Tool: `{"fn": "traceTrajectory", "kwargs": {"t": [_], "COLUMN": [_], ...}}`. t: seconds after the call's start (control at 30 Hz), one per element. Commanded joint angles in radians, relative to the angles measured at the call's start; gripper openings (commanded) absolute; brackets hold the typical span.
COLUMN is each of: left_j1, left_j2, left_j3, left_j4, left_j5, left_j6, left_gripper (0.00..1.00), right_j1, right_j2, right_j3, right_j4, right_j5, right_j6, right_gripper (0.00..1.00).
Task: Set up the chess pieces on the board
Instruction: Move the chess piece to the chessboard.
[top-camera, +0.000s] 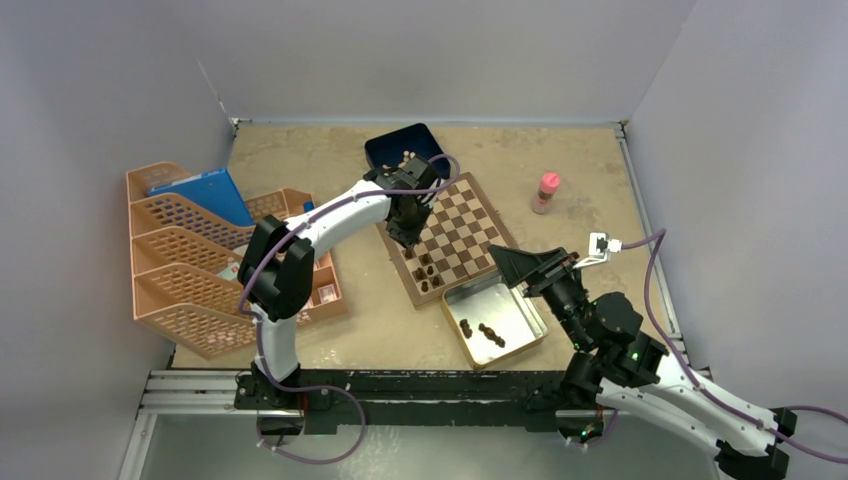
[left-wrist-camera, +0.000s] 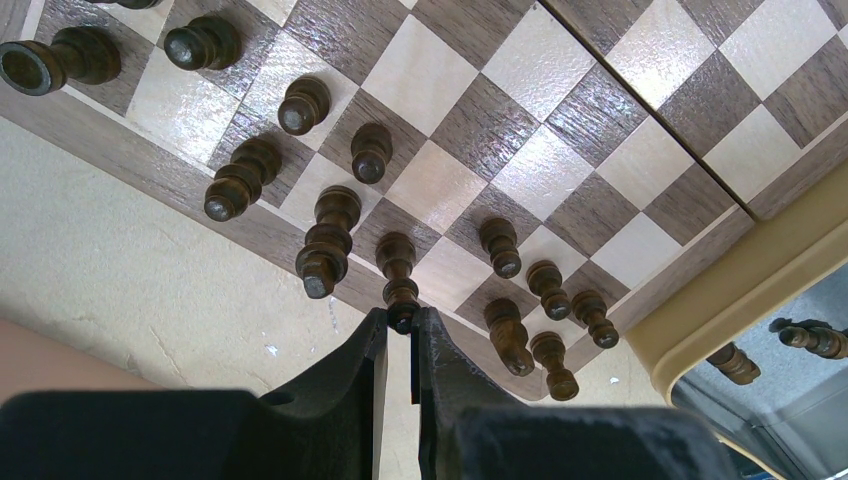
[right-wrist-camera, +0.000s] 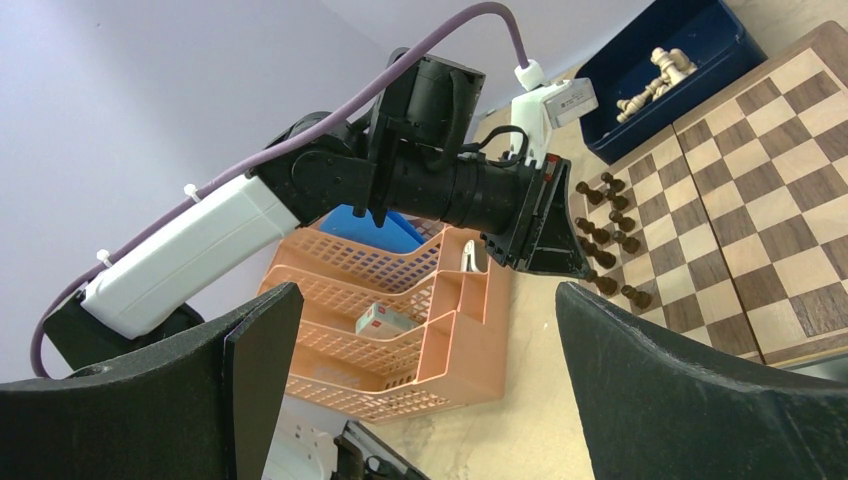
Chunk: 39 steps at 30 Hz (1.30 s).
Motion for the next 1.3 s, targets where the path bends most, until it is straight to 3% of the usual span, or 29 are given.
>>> {"fn": "traceTrajectory", "kwargs": {"t": [0.0,0.23,0.63,0.83,1.0,1.2,1.27], "left_j1": [0.003,0.003,0.008,0.040,0.153,0.193,0.194], "left_j2": [-0.025,-0.030,-0.159,-0.329,-0.506,-0.685,-0.735], "left_j3": [0.040,0.063,0.048,-0.084,-0.238,-0.390,-0.434], "left_j4": [0.022,0.011,0.066,0.176,0.292,0.377,0.384], "left_j5": [-0.011,0.006,0.106,0.188,0.392,0.467,0.463], "left_j6": [-0.014,-0.012,0.004,0.024,-0.011,0.002,0.007], "left_gripper": [0.13,0.23,0.34,0.53,0.68,0.72,0.72], "right_j1": [0.003,0.003,0.003,0.003,0.003,0.002,0.003], "right_j2": [-0.005,0.017,0.169,0.323,0.423,0.551,0.594], "right_j3": [0.025,0.028,0.110,0.177,0.223,0.227,0.220], "right_j4": [0.030,0.013,-0.212,-0.494,-0.647,-0.785,-0.815], "right_j5": [0.022,0.015,0.065,0.151,0.181,0.122,0.084], "right_j6": [-0.008,-0.014,0.075,0.313,0.456,0.585,0.619], "right_gripper": [0.99,0.99,0.99,0.99,0.99,0.90,0.77]}}
